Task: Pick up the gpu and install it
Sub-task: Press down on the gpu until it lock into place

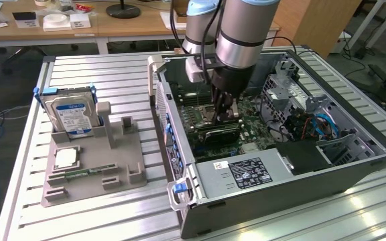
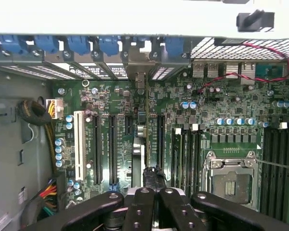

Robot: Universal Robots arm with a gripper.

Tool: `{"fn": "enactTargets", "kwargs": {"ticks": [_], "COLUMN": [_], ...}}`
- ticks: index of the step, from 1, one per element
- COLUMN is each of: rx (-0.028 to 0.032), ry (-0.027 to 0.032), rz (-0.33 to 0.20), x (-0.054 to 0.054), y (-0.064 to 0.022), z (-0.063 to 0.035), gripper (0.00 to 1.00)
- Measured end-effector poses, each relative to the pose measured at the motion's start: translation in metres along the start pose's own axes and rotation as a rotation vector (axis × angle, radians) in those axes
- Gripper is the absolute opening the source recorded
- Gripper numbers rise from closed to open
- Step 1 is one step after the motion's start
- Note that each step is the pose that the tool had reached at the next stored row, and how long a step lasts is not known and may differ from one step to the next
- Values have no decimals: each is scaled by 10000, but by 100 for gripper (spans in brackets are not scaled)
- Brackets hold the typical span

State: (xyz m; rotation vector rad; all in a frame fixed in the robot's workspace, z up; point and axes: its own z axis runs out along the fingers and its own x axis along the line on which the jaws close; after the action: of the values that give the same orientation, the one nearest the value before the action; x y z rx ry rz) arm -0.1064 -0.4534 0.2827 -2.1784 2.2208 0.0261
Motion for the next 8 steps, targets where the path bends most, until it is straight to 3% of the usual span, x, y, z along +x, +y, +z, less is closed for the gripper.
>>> {"fn": "enactTargets", "kwargs": {"ticks": [8], "rx": [1], "ry": [-1], "rz": [1], "x": [-7], "y": [-3], "z": [-189], "gripper": [11]}}
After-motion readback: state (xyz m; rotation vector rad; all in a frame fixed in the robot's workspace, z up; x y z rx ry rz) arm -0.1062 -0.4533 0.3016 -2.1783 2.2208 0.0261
